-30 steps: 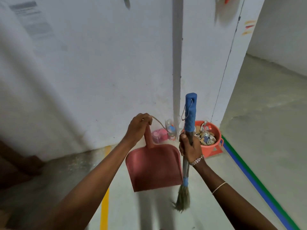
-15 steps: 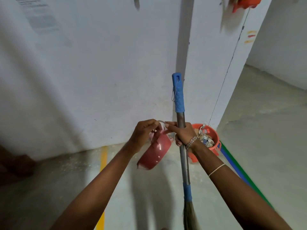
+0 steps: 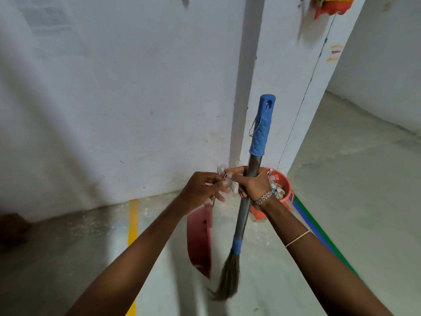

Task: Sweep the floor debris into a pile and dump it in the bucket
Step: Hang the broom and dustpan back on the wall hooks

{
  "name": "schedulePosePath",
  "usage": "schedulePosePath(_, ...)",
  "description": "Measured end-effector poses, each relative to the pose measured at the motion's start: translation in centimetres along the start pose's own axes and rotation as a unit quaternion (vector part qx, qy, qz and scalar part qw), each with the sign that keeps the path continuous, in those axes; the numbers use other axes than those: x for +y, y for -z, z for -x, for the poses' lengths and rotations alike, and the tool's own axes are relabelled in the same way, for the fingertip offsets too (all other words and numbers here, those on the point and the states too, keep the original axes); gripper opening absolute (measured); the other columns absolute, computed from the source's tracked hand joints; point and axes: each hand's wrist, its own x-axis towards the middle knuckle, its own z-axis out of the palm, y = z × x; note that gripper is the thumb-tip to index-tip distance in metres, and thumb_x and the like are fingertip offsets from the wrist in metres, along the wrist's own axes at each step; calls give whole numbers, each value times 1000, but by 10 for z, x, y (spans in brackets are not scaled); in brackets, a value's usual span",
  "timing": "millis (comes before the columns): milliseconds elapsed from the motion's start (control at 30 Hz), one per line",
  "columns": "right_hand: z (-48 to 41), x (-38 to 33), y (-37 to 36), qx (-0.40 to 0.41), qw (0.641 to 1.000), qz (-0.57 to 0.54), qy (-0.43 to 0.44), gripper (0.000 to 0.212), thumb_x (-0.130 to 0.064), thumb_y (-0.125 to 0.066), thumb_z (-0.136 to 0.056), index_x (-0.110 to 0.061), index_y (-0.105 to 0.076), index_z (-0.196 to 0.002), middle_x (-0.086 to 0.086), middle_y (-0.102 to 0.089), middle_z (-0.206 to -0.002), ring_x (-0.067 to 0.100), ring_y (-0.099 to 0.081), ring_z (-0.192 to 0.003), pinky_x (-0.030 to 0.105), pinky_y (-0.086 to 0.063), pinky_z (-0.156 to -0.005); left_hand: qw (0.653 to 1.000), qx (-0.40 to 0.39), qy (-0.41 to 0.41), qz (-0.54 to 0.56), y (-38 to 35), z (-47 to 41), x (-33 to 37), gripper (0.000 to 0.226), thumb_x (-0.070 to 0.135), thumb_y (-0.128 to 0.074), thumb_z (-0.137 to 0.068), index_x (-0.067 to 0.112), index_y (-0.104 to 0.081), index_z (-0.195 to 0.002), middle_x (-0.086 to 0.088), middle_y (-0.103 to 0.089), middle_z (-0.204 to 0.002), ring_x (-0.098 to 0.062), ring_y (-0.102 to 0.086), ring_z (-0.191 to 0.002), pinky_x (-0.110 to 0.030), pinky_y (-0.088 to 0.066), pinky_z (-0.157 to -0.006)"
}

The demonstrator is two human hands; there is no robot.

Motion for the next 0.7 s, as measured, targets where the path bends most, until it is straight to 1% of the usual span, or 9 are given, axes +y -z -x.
schedulePosePath(67,1,-5,-3,-6,1000,4,10,10,-8,-79,-80,-3,-79,-89,15,-76,-83,16,-40,-35,23,-35,-42,1000,17,2,0,5,-3,1,8,12,-71,-92,9,-79,-93,-5,-76,-79,-30,-72,-67,-41,-58,-63)
schedulePosePath(133,0,-9,-4,-8,1000,13,12,10,-7,-79,-80,-2,-79,-89,13,-77,-84,15,-40,-33,21,-35,-40,1000,16,14,14,16,-5,0,13,13,-71,-91,6,-79,-99,-13,-77,-89,-37,-73,-78,-57,-60,-74)
schedulePosePath(200,-2,-11,-4,-15,1000,19,9,10,-5,-78,-80,-2,-79,-89,15,-76,-82,14,-40,-32,20,-35,-39,999,2,18,29,25,-8,-4,13,11,-71,-91,3,-78,-98,-15,-75,-92,-42,-72,-81,-69,-54,-75)
schedulePosePath(267,-4,-10,-4,-24,999,22,5,10,-4,-78,-80,-2,-79,-90,16,-76,-79,15,-40,-31,21,-36,-39,1000,4,19,24,32,-9,-6,9,9,-72,-90,2,-77,-93,-15,-74,-87,-45,-71,-78,-71,-53,-73)
schedulePosePath(400,-6,-1,-8,-19,1000,7,3,18,-18,-82,-78,-6,-80,-92,13,-56,-47,19,-36,-31,26,-35,-44,998,56,-8,0,36,-11,-10,16,21,-72,-88,8,-80,-89,-12,-74,-79,-39,-72,-72,-62,-57,-73)
schedulePosePath(467,-7,3,-11,-14,1000,2,6,20,-22,-82,-78,-8,-80,-92,12,-52,-45,21,-36,-32,28,-35,-46,995,86,-36,-24,36,-11,-11,17,18,-67,-91,6,-80,-91,-6,-76,-80,-28,-73,-73,-50,-60,-78)
schedulePosePath(567,-8,1,-17,-3,1000,-9,14,18,-19,-78,-84,-6,-78,-97,8,-70,-62,18,-38,-33,24,-37,-41,994,99,-4,37,35,-12,-7,23,16,-54,-92,1,-67,-79,-6,-64,-70,-20,-59,-66,-37,-52,-71)
schedulePosePath(633,-9,-1,-21,-11,1000,-18,18,19,-19,-75,-87,-4,-77,-99,11,-77,-85,17,-40,-33,22,-39,-40,983,116,58,128,37,-15,-2,22,20,-51,-85,4,-55,-71,-9,-43,-64,-17,-38,-56,-32,-36,-57)
schedulePosePath(700,-13,0,-23,-21,1000,-12,15,23,-24,-74,-88,-3,-76,-97,16,-76,-84,19,-40,-34,23,-39,-41,969,125,123,173,44,-19,5,17,22,-54,-74,5,-52,-70,-5,-29,-63,-15,-21,-53,-27,-20,-51)
